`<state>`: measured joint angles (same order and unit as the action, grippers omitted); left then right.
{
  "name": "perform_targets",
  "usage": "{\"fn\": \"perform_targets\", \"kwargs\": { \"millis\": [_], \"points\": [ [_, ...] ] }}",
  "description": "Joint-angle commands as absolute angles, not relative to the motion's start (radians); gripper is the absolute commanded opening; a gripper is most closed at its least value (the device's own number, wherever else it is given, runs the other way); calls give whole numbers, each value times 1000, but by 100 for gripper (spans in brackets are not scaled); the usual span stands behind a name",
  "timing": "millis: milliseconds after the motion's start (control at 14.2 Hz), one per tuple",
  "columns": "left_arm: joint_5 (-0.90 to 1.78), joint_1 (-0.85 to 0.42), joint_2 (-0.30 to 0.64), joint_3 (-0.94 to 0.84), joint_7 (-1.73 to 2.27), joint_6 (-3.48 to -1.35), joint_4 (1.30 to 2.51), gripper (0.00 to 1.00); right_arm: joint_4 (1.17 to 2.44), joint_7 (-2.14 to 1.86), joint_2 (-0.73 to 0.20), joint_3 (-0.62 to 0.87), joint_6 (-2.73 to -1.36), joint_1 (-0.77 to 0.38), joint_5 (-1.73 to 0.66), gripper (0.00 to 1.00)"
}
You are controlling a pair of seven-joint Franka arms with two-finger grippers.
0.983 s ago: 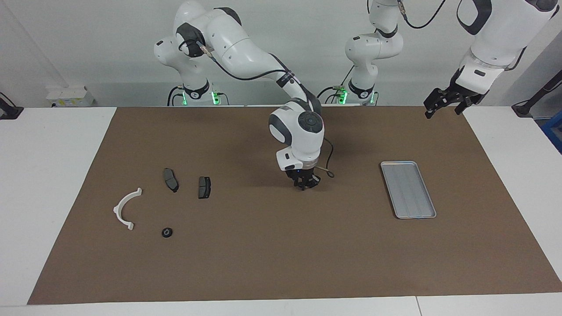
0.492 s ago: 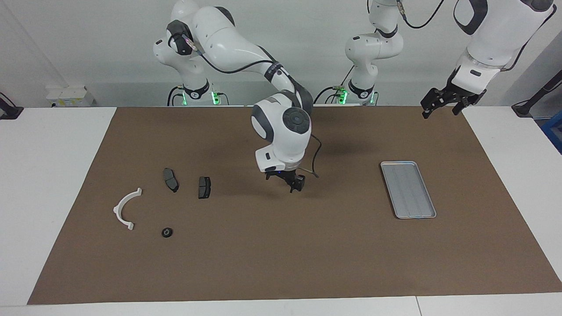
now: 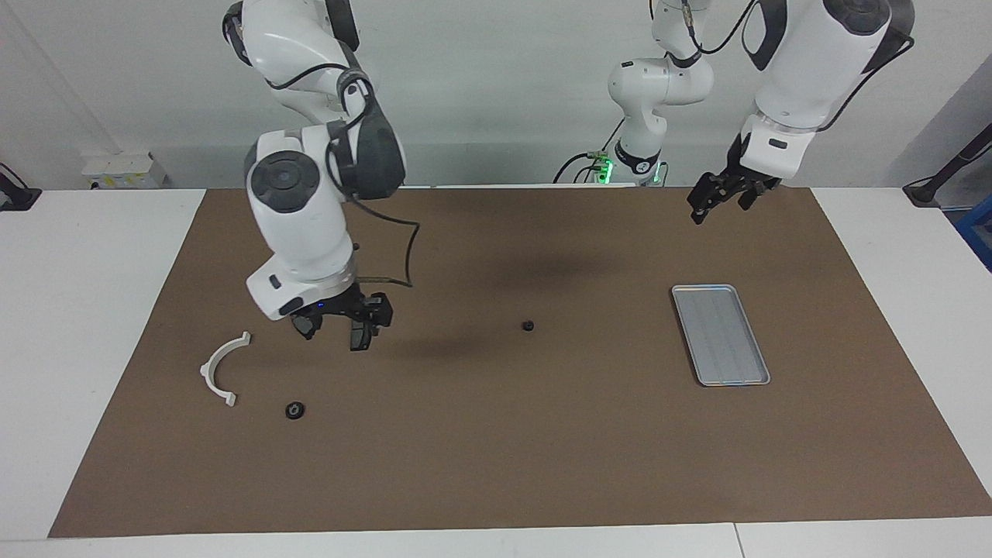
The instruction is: Pick bearing gear from pile to tray
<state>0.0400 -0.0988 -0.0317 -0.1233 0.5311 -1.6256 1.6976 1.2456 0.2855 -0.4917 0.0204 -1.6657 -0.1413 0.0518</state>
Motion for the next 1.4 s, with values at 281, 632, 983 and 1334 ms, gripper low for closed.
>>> {"fn": "perform_targets", "kwargs": {
  "millis": [281,632,983,1334],
  "points": [
    [93,-336,130,-112,913,-2050,1889,100,1501,249,-479,32,-1955,-31,81,100],
    [83,-494,380,-103,1132,-2173,1807,100,1519,248,-560,32,-2100,11,124,100],
    [66,-505,405,-104,1156,-2290,1847,100,1508,276,-626,34,-2216,8,111,100],
    [66,-522,410,-103,1186,-2345,1874,100,1519,310,-647,34,-2258,9,106,100]
  ]
}}
